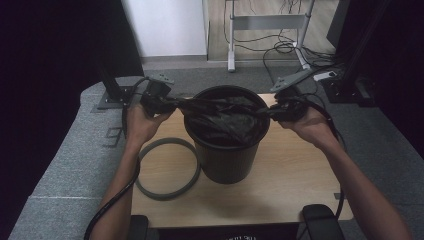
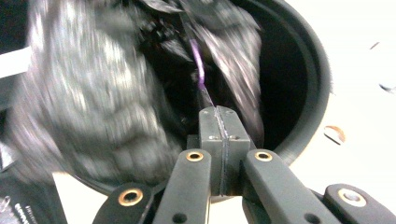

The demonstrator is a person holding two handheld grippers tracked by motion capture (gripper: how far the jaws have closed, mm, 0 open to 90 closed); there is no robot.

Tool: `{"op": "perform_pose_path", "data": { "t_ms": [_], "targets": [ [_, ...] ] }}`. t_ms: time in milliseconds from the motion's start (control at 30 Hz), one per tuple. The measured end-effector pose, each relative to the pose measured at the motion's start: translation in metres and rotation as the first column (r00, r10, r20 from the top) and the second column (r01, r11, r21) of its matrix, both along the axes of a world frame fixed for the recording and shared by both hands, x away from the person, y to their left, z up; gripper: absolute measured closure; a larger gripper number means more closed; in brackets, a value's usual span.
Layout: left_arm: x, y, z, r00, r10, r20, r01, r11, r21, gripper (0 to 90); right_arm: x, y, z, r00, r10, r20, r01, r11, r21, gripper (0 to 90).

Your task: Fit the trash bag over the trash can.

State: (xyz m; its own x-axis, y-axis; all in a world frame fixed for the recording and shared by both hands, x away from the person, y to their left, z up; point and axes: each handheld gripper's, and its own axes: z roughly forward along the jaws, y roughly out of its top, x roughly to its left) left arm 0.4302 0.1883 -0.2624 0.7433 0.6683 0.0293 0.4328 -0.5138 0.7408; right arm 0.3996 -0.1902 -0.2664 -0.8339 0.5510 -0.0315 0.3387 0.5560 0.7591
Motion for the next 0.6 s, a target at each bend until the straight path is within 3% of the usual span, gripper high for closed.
{"op": "perform_pose_path", "data": {
  "t_ms": [267,433,467,500,533,600],
  "targets": [
    [0.0,0.017,-0.004,0.9984,0.057,0.007,-0.057,0.9981,0.023,89.6,0.011,-0.043,-0.003,0.995,-0.1,-0.004,0.1,0.9945,0.032,88.8],
    [-0.001,0.02,-0.006,0.9988,0.05,0.003,-0.05,0.9987,0.008,89.2,0.013,-0.048,-0.006,0.995,-0.099,-0.015,0.1,0.9944,0.035,88.8],
    [0.0,0.02,-0.006,0.9992,0.04,-0.006,-0.04,0.9992,0.005,87.4,0.013,-0.047,-0.006,0.9951,-0.098,-0.017,0.098,0.9945,0.037,88.7],
    [0.0,0.019,-0.005,0.9996,0.026,-0.012,-0.026,0.9997,0.0,79.6,0.013,-0.046,-0.005,0.9958,-0.088,-0.026,0.089,0.9952,0.041,86.0],
    [0.0,0.018,-0.005,0.9999,0.016,-0.004,-0.016,0.9999,-0.002,69.7,0.013,-0.046,-0.003,0.9964,-0.08,-0.028,0.081,0.9956,0.046,79.5],
    [0.0,0.017,-0.002,0.9999,0.002,0.01,-0.002,0.9998,-0.021,61.7,0.013,-0.044,0.001,0.9965,-0.08,-0.022,0.081,0.9947,0.063,69.5]
  ]
}}
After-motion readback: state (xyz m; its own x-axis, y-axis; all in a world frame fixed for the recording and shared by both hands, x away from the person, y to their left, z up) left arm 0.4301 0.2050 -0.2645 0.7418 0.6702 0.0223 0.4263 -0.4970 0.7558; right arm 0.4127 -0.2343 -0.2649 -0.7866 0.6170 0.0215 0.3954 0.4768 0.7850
